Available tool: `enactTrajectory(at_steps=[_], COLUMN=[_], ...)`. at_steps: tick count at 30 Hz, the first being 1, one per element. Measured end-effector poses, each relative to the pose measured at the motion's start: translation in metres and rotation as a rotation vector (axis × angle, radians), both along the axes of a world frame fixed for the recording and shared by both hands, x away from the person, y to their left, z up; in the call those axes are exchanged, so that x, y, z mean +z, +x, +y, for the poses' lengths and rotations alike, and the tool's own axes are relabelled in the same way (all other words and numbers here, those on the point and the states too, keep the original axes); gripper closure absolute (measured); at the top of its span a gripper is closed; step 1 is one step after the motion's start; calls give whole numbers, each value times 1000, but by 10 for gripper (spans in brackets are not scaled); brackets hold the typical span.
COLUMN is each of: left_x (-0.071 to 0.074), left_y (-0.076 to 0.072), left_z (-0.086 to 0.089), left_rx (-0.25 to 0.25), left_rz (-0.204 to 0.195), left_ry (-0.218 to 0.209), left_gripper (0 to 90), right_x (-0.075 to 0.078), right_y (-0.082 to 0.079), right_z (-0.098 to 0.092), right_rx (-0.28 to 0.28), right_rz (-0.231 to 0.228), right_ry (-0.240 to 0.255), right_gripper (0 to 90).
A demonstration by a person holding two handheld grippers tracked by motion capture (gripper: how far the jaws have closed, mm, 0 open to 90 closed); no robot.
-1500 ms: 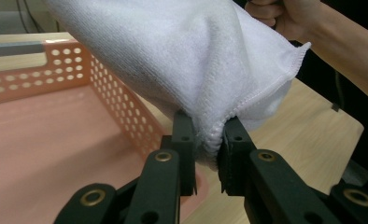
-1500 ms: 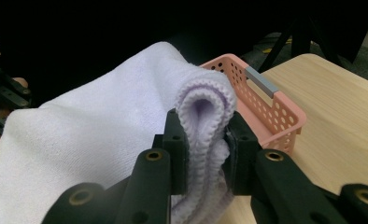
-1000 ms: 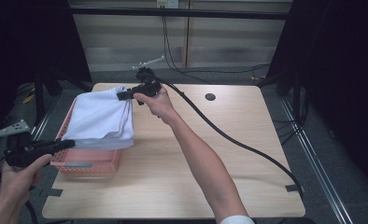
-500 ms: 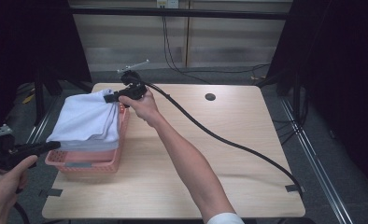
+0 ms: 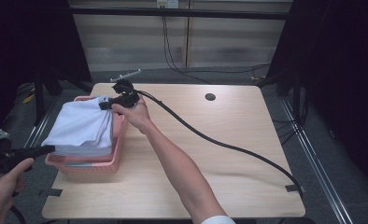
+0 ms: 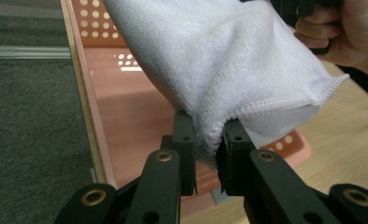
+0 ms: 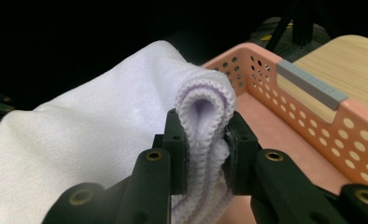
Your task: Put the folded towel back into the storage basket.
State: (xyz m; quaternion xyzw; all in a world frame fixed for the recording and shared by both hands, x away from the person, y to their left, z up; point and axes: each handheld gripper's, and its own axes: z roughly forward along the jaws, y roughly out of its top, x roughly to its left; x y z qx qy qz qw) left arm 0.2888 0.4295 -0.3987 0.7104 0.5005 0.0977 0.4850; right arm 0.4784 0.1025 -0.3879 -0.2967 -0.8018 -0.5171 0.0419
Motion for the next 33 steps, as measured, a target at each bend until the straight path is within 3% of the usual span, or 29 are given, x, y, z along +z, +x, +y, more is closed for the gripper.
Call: enactTrajectory(at_steps=[13, 14, 16, 17, 20, 23, 28, 33], left_x=[-16, -16, -17, -18, -14, -6, 3, 7], left_y=[7, 7, 7, 6, 2, 1, 0, -1], left_z=[-7, -8, -9, -10, -12, -19, -41, -69], left_rx=[25, 25, 47, 48, 20, 19, -25, -68], left_rz=[48, 59, 90, 78, 52, 36, 1, -22], left_ry=[53, 62, 90, 82, 64, 66, 34, 41], left_gripper=[775, 761, 639, 593, 566, 509, 551, 570], right_x=[-24, -25, -29, -30, -28, -24, -15, -5], right_y=[2, 3, 4, 4, 5, 5, 0, -17], right_z=[3, 2, 1, -1, -10, -20, -39, -64], right_rx=[-21, -19, -26, -43, -51, -43, -31, 9], right_rz=[-2, 1, 8, -6, -7, -14, -51, -101], right_ry=[-45, -46, -86, -87, -35, -35, -21, -16], right_gripper=[723, 706, 595, 566, 559, 538, 525, 506])
